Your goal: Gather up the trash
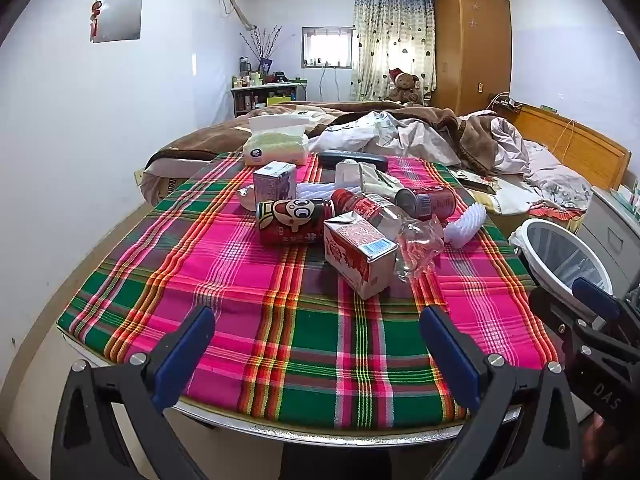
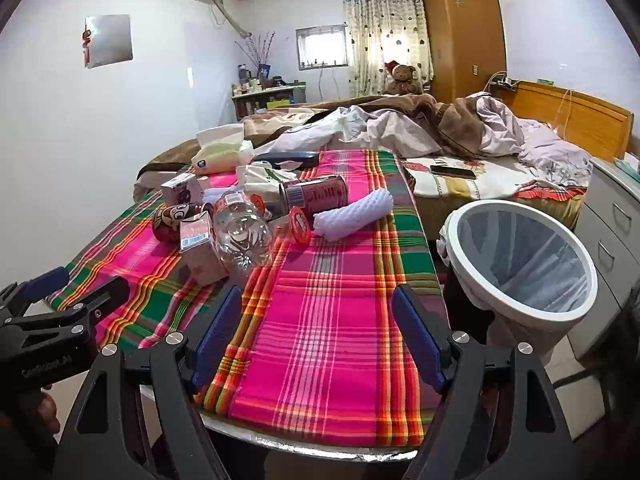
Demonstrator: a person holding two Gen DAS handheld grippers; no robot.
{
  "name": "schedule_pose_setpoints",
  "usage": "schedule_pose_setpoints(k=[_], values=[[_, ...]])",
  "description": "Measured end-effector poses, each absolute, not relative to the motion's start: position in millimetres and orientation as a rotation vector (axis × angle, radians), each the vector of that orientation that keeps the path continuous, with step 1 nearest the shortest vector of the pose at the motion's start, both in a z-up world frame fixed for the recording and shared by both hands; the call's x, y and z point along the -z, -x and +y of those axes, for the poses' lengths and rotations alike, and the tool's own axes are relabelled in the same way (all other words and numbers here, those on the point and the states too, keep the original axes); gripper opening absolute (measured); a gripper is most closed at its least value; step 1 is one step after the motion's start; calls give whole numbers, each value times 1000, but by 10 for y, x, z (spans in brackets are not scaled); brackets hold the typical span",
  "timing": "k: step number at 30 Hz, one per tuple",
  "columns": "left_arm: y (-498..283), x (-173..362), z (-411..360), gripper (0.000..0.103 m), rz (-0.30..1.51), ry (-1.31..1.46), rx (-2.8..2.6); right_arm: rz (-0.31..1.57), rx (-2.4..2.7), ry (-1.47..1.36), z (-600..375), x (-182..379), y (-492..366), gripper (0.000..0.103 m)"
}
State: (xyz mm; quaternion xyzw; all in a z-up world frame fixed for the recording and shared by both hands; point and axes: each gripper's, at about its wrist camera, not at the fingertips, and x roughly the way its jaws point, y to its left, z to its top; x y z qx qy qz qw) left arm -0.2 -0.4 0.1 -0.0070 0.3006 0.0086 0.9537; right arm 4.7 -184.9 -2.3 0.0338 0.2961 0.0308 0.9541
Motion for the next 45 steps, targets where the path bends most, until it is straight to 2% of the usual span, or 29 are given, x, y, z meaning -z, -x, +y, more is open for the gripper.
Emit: schedule_pose_setpoints(k=[45], values=[[-18, -1, 22, 103, 638, 22, -27, 606, -47, -73, -1857, 52, -96, 79]])
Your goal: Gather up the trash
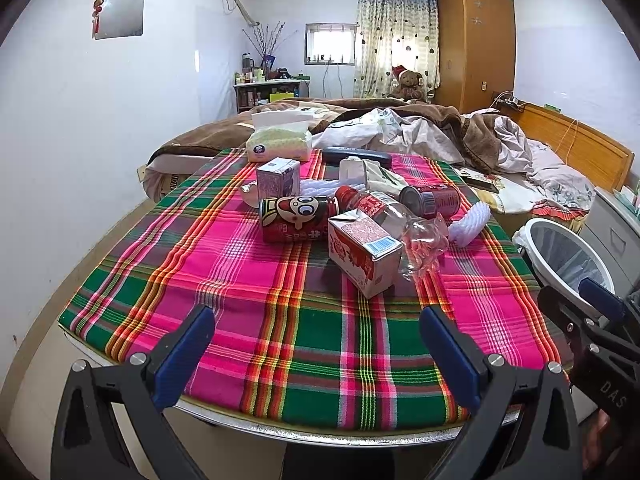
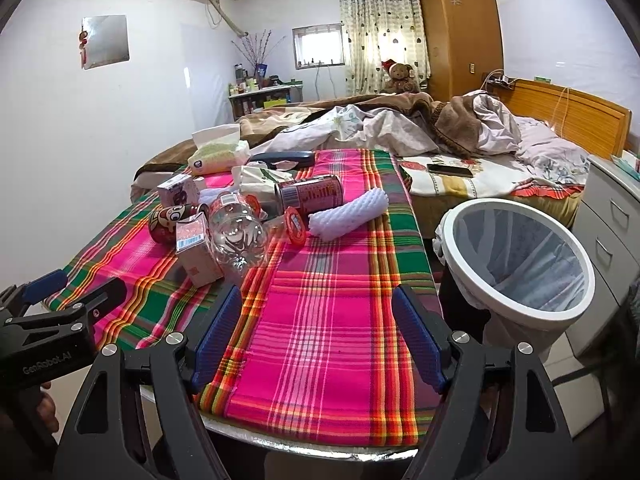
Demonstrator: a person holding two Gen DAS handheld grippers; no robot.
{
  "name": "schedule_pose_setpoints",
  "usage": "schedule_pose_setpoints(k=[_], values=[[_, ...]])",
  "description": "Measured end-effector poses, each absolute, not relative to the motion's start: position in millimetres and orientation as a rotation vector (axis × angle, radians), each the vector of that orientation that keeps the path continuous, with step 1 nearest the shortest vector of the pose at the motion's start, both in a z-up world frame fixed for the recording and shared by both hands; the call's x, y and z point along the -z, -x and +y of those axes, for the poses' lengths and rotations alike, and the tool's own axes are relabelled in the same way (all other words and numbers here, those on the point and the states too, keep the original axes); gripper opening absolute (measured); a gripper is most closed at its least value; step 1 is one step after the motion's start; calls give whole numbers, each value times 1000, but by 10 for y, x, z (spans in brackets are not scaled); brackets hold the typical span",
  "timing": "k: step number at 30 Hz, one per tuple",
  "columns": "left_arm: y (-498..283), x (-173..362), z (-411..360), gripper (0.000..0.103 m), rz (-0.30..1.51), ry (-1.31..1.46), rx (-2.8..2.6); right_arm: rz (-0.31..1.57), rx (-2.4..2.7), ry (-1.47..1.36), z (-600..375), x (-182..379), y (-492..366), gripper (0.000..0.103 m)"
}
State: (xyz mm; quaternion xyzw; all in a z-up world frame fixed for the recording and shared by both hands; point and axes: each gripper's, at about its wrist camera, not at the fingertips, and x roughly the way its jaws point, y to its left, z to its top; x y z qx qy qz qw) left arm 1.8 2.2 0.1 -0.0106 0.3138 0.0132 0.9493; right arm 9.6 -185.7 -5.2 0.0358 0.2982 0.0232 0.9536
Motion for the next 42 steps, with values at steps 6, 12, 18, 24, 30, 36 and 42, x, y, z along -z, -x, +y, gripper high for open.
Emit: schedule_pose_setpoints(k=[6, 12, 18, 24, 30, 36, 42], values=[[-16, 0, 17, 103, 636, 21, -26, 606, -43, -71, -1862, 53, -93, 79], [-18, 1, 15, 103, 635, 19, -25, 606, -42, -72, -1874, 49, -95, 79], [-18, 6, 8, 103, 639, 20, -25, 605, -43, -72, -1877, 47, -96, 79], [-28, 11, 8, 103, 638, 19, -22, 601, -40, -68, -1869, 33, -90, 79], [-27, 12, 7, 103, 638, 19, -23, 600, -38, -69, -1873, 24, -89, 79], [-32, 12, 7, 103, 637, 18, -22, 599, -37, -69, -1876, 23, -90, 79], [-61, 9, 8, 103, 639, 17, -19, 598, -34, -66, -1894, 10, -112, 79]])
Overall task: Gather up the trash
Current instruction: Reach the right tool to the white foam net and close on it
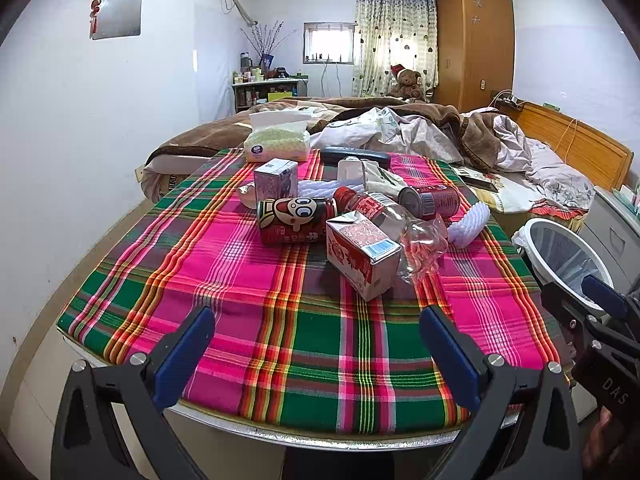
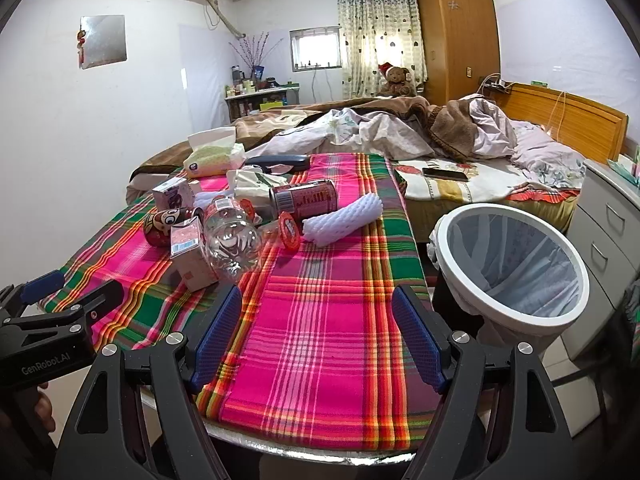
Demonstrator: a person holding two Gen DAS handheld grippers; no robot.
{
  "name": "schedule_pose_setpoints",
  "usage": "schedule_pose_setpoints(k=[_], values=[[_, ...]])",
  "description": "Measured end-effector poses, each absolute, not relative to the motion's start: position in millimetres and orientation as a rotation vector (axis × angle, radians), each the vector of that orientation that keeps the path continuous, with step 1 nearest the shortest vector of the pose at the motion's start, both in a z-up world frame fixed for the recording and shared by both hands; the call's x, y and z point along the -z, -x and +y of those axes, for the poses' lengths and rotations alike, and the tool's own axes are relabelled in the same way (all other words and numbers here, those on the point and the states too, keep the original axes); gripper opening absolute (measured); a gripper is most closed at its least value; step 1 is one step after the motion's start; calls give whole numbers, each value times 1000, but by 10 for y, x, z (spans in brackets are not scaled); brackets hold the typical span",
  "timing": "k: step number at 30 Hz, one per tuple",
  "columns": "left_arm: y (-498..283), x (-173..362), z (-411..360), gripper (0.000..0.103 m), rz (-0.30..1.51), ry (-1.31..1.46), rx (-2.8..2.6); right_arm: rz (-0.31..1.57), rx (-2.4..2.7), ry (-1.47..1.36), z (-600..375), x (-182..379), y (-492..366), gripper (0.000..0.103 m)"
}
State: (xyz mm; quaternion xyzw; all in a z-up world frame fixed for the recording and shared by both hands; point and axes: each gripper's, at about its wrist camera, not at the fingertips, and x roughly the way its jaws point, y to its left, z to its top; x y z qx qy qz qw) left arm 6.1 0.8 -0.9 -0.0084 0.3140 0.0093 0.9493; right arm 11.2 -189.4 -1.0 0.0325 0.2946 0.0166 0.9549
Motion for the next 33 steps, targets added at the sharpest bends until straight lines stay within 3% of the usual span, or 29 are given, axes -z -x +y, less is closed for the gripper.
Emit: schedule_pose_setpoints(k=[16, 33], values=[[-550, 63, -8, 103, 689, 82, 29, 612, 17, -65, -2065, 7, -616, 79], [-1176, 224, -92, 98, 794, 89, 41, 821, 52, -156, -2209, 346, -1507, 79]])
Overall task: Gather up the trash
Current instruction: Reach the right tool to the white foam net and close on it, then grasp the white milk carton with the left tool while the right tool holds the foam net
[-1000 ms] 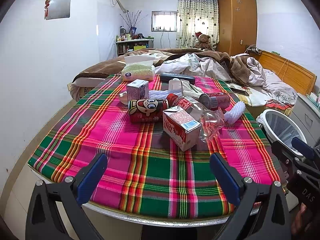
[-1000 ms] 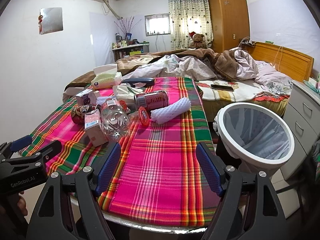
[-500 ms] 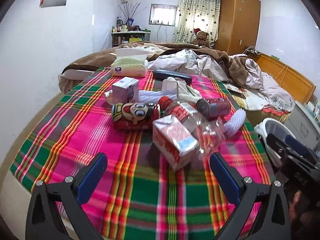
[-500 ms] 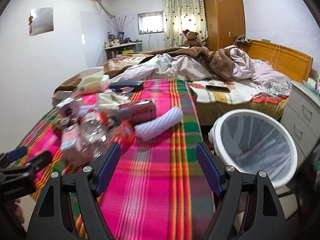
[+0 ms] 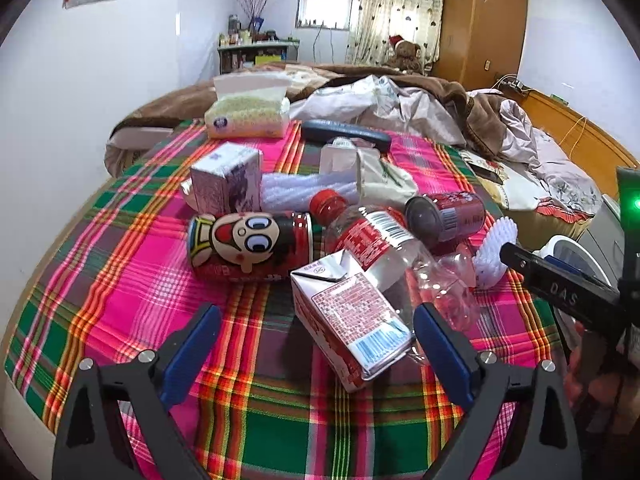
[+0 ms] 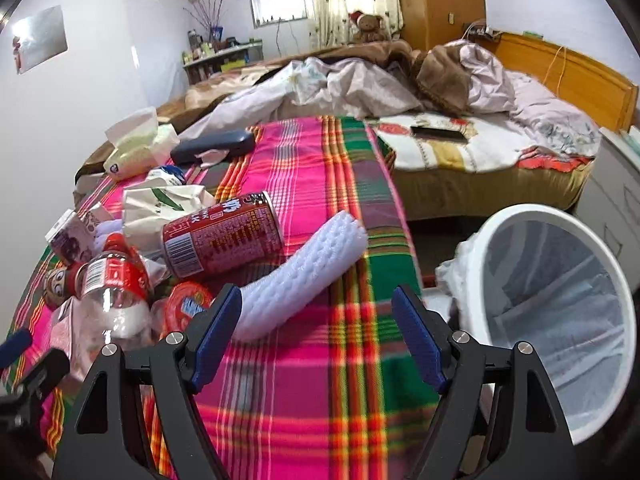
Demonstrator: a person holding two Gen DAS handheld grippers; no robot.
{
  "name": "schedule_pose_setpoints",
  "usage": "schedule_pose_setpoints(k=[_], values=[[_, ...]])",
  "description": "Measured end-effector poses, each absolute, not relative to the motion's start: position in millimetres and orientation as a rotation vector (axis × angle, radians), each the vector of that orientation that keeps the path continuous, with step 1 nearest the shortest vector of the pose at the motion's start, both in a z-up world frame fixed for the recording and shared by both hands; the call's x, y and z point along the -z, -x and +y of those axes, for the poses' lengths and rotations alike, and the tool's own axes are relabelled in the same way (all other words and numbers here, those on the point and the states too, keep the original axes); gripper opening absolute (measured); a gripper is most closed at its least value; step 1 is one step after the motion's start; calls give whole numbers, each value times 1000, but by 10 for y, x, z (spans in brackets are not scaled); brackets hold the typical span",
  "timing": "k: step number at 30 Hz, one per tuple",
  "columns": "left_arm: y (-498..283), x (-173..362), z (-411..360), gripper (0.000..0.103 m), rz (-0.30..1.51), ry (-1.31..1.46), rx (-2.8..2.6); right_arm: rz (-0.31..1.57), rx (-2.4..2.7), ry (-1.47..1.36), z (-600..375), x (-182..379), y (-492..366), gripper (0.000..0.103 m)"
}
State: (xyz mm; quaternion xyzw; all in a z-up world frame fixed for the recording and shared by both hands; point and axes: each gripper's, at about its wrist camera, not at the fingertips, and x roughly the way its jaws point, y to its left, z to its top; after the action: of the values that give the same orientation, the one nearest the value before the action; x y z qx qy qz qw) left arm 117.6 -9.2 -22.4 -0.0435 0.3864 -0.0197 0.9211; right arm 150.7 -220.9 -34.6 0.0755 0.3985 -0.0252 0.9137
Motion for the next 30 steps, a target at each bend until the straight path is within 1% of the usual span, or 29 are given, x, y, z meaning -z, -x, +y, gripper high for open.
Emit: schedule_pose_setpoints(k=[9, 11, 12, 13, 17, 19, 20, 21, 22, 23, 25, 27, 30], values=[[-1290, 317, 71, 98, 846, 144, 64, 884, 62, -188, -2227, 392, -1713, 78], [-1290, 319, 98, 98, 843, 145, 63, 888, 56, -188, -2216, 396, -1725, 73], [-1293, 325, 106, 98, 845, 143, 61, 894, 50, -194, -2213, 405, -1774, 67], [-1288, 325, 117, 98, 843, 142, 60, 903, 32, -204, -2206, 416, -1782, 63], [-1327, 334, 182, 98, 857, 164, 75, 911, 9, -218, -2205, 446, -1815, 56], [-1347, 335, 203, 91, 867, 179, 95, 916, -12, -251, -2228, 457, -1805, 47], [-1352, 338, 211, 90, 871, 183, 99, 911, -15, -251, -2227, 449, -1787, 46], [-1358, 343, 217, 89, 879, 190, 96, 908, -20, -245, -2216, 440, -1772, 40], [-1355, 344, 222, 84, 880, 197, 99, 905, -26, -241, -2208, 436, -1766, 37], [-1356, 340, 214, 82, 879, 201, 104, 904, -36, -243, -2208, 432, -1757, 36], [-1356, 335, 191, 77, 879, 201, 113, 903, -60, -265, -2232, 429, -1746, 29], [-1365, 339, 182, 75, 882, 206, 125, 904, -72, -279, -2262, 429, -1740, 25], [-1364, 334, 204, 70, 881, 227, 128, 896, -85, -279, -2288, 397, -1673, 22]])
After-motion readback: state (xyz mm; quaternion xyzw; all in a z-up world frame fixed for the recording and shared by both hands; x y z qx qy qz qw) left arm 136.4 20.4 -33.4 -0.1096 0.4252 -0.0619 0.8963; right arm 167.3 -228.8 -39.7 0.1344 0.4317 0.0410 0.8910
